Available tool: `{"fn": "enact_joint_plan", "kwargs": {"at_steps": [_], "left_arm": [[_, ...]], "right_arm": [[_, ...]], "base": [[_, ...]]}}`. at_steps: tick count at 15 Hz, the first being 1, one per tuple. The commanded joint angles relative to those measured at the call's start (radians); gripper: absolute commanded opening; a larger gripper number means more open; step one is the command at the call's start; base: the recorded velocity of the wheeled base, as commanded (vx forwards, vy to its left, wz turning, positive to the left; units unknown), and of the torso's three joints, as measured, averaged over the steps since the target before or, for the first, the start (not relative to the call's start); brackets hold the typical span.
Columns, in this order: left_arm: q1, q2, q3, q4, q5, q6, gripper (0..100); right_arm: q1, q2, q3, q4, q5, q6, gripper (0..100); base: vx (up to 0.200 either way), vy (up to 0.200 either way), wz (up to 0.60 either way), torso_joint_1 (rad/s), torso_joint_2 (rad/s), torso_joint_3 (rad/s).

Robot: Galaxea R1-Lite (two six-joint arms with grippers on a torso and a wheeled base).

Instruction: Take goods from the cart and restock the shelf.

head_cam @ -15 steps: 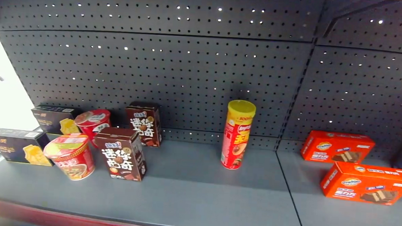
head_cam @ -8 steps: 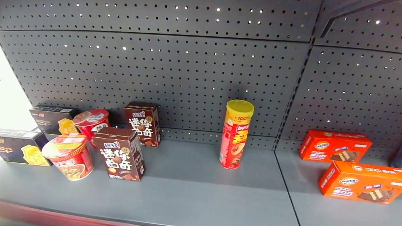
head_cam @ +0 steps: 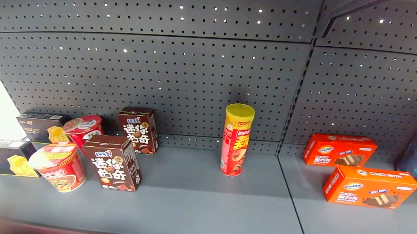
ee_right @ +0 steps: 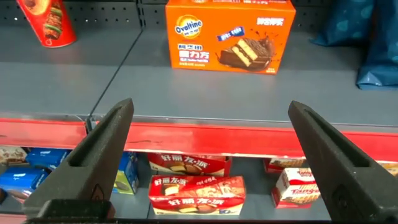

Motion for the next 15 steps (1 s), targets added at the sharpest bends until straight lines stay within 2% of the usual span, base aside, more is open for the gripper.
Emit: {"fn": "enact_joint_plan", "kwargs": {"at_steps": [1,3,5,6,7,8,9,10,12,13,14,15], "left_arm": [[0.001,0.004,-0.037,0.002,-0.003,0.000,0],[-0.028,0.038,-0.158,0.042,-0.026,-0.002,0],[-0.051,0.035,-0.182,0.079,-0.033,0.000,0],[-0.051,0.037,-0.193,0.082,-0.035,0.001,0],[-0.050,0.055,-0.219,0.084,-0.037,0.001,0],[-0.050,0.067,-0.216,0.084,-0.038,0.004,0],[-0.050,0.067,-0.214,0.084,-0.038,0.012,0],[-0.051,0.074,-0.219,0.082,-0.037,0.012,0],[-0.047,0.066,-0.224,0.082,-0.032,0.012,0],[-0.047,0.070,-0.230,0.084,-0.029,0.009,0],[-0.047,0.080,-0.244,0.084,-0.023,0.006,0],[-0.047,0.090,-0.251,0.085,-0.012,0.006,0]], "right_arm": [[0.001,0.000,0.000,0.001,0.000,-0.001,100],[0.001,0.000,0.000,0.000,0.000,0.001,100],[-0.007,0.041,-0.003,0.006,-0.004,0.005,100],[-0.059,0.094,-0.034,0.000,-0.003,-0.002,100],[-0.036,0.399,-0.305,-0.036,0.120,0.018,100],[-0.019,0.583,-0.463,-0.043,0.178,0.004,100],[0.055,0.669,-0.537,-0.031,0.238,-0.064,100],[0.127,0.755,-0.551,-0.028,0.247,-0.107,100],[0.220,0.899,-0.572,-0.112,0.263,-0.080,100],[0.298,0.971,-0.574,-0.235,0.299,-0.033,100],[0.367,1.031,-0.590,-0.284,0.324,0.001,100],[0.398,1.088,-0.613,-0.292,0.333,0.004,100]], "base": [[0.000,0.000,0.00,0.000,0.00,0.000],[0.000,0.000,0.00,0.000,0.00,0.000],[0.000,0.000,0.00,0.000,0.00,0.000],[0.000,0.000,0.00,0.000,0.00,0.000],[0.000,0.000,0.00,0.000,0.00,0.000],[0.000,0.000,0.00,0.000,0.00,0.000],[0.000,0.000,0.00,0.000,0.00,0.000],[0.000,0.000,0.00,0.000,0.00,0.000],[0.000,0.000,0.00,0.000,0.00,0.000],[0.000,0.000,0.00,0.000,0.00,0.000],[0.000,0.000,0.00,0.000,0.00,0.000],[0.000,0.000,0.00,0.000,0.00,0.000]]}}
